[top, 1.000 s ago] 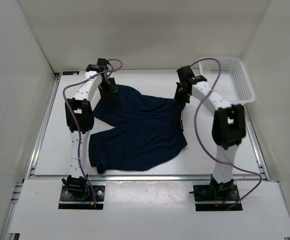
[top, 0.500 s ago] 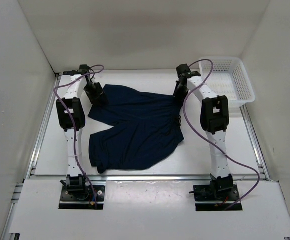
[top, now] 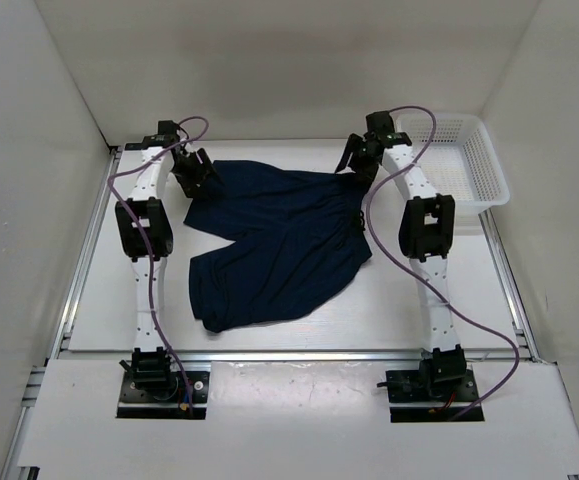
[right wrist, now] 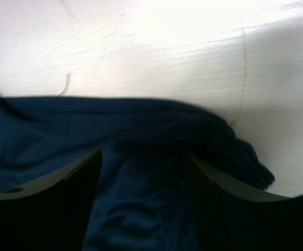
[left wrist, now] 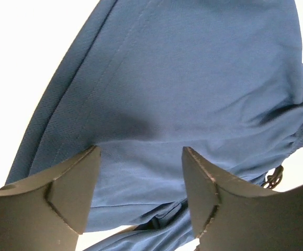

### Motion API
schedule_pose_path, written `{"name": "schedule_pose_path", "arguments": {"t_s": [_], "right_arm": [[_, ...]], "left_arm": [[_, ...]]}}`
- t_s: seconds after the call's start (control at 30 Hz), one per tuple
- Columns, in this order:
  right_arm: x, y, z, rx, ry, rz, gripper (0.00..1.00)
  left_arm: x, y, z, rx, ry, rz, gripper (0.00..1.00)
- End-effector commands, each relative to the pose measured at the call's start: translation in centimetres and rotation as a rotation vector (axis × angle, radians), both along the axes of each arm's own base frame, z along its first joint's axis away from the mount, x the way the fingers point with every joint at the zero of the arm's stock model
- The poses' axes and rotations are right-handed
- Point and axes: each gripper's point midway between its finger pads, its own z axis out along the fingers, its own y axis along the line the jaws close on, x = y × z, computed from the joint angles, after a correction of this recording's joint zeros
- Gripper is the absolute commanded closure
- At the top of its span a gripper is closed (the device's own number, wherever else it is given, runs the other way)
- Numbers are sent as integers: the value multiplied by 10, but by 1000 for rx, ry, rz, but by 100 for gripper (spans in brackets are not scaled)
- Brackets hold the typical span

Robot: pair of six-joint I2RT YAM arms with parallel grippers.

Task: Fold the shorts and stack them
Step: Flatten the shorts out

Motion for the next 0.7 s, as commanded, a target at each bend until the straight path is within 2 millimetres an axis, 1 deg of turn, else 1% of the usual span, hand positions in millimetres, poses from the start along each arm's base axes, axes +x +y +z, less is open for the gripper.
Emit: {"name": "schedule_pose_path", "arguments": {"t_s": [0.0,0.03,0.07,0.1,0.13,0.17,0.2,0.23,0.27,0.3,0.33,0.37,0.4,0.43,0.47,0.5,0.53,0.57,0.6,0.63,0.67], "right_arm": [[-2,22,134,88,-260,110,29],[-9,28,147,85,-278,133,27],[-18,31,147,78,-273,149,25],[-30,33,178,74,-323,174,24],[-39,34,186,63,-333,182,22],[-54,38,173,47,-288,189,22],[-70,42,198,42,-332,204,22],[-80,45,201,44,-336,214,22],[-94,38,175,-5,-275,203,22],[-110,34,190,-17,-297,195,22],[-122,35,185,-26,-286,202,25],[-135,31,199,-14,-309,194,31],[-157,28,168,-24,-230,199,39],[-169,24,159,-23,-204,192,56],[-185,25,168,-8,-231,195,62],[-209,21,136,-27,-155,210,66],[-221,13,125,-46,-133,202,69],[-236,11,127,-47,-137,196,69],[-256,2,101,-66,-73,199,69],[-266,-2,94,-71,-55,200,69],[-279,-3,93,-73,-51,209,66]], "left_arm": [[16,-2,107,-14,-241,-10,23],[12,0,115,-1,-249,-3,22],[9,3,126,14,-263,5,22],[2,4,156,24,-313,10,22],[-4,6,167,42,-332,7,22],[-12,11,165,74,-311,25,22],[-24,15,193,100,-362,27,22],[-34,18,198,117,-354,37,22],[-49,22,182,148,-302,39,24],[-63,24,180,158,-275,42,27],[-80,25,196,171,-299,40,33],[-101,24,168,174,-221,24,44],[-115,23,158,194,-194,20,57],[-131,25,162,210,-200,19,79],[-143,22,150,224,-172,11,88],[-165,27,116,250,-82,12,90],[-175,26,108,246,-61,19,90],[-193,27,81,252,20,23,90],[-199,27,75,252,31,22,90],[-203,27,67,252,46,20,86],[-206,27,61,252,57,18,79]]}}
